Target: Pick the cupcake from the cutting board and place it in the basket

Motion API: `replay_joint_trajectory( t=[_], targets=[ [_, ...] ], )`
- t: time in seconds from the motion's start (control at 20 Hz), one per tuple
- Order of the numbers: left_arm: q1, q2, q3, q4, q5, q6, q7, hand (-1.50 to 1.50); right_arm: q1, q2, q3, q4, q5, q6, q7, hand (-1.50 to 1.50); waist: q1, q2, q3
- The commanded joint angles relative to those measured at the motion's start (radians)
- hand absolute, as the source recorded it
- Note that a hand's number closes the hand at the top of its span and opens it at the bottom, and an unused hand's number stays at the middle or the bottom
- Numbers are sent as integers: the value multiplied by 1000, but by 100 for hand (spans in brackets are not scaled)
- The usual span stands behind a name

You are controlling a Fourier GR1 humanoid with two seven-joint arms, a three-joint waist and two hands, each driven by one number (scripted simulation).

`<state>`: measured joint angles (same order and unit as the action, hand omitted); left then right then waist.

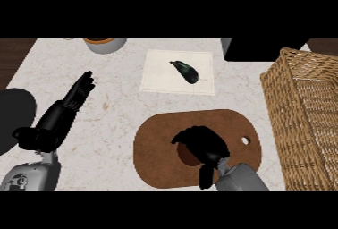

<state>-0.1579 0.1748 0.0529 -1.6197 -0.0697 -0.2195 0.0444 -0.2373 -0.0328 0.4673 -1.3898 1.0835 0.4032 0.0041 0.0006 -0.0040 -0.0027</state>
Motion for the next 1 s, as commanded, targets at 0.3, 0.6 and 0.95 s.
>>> replay_joint_trajectory(
  t=[0.3,0.6,0.95],
  targets=[
    [19,49,64,-5,40,-62,-36,0,10,-30,61,1,94,-3,-71,150,3,3,3],
    [26,-2,30,43,-18,-1,-61,0,299,-184,71,-222,132,-151,-67,150,-33,-3,2],
    [30,13,54,9,5,-8,-13,0,745,-388,-3,-502,114,-416,-96,150,-66,-8,2]
  ],
)
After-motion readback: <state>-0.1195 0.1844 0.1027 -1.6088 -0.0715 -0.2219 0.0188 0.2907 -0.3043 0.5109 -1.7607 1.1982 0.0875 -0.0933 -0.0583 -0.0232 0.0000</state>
